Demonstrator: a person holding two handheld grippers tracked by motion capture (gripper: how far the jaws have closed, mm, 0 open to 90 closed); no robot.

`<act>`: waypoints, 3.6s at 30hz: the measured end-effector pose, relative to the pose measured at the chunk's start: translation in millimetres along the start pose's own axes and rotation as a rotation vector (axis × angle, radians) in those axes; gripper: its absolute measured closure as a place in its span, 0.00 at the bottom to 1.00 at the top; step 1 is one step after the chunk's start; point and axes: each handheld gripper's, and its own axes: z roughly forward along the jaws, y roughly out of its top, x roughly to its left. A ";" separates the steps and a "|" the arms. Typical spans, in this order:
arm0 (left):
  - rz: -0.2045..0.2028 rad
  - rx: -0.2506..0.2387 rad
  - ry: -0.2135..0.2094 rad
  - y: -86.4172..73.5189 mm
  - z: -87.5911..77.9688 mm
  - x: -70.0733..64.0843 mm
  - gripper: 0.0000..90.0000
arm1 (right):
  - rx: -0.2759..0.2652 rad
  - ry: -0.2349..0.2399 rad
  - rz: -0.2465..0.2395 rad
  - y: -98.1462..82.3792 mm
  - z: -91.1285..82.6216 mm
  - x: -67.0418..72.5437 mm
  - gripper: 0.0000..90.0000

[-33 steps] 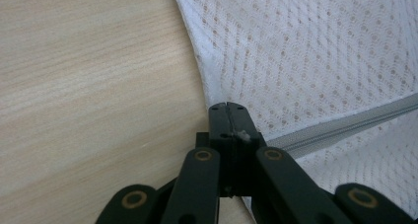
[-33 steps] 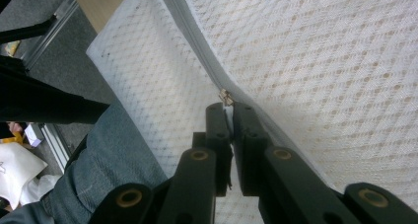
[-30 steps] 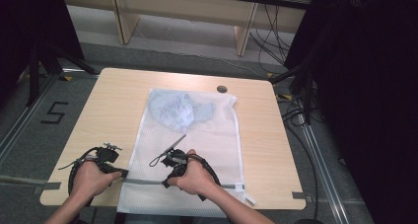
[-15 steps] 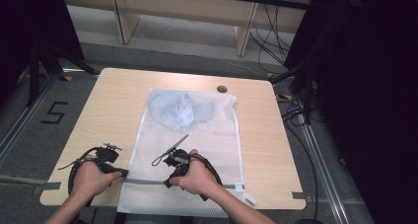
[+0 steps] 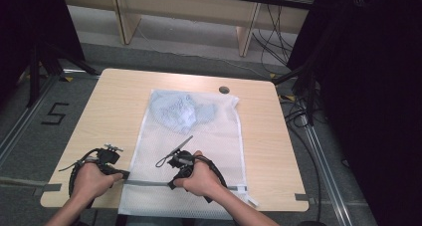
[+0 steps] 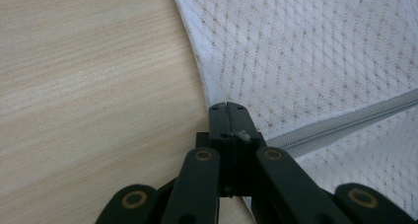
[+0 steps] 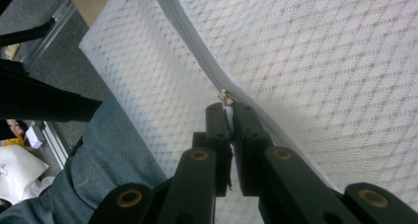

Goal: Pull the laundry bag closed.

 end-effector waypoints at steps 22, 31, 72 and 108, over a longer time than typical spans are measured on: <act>-0.023 -0.001 0.000 -0.3 0.2 -1.6 1.00 | -0.010 0.008 0.009 -5.3 -4.8 -4.5 0.97; -0.026 -0.001 0.000 -0.3 0.3 -1.7 1.00 | -0.005 0.004 0.040 -8.3 -7.1 -6.9 0.97; -0.007 -0.001 0.002 0.1 0.2 -0.6 1.00 | 0.012 -0.019 0.043 -19.7 -18.3 -19.4 0.97; -0.025 0.000 0.001 -0.4 0.1 -1.6 1.00 | -0.003 0.012 0.089 -28.9 -25.9 -27.1 0.97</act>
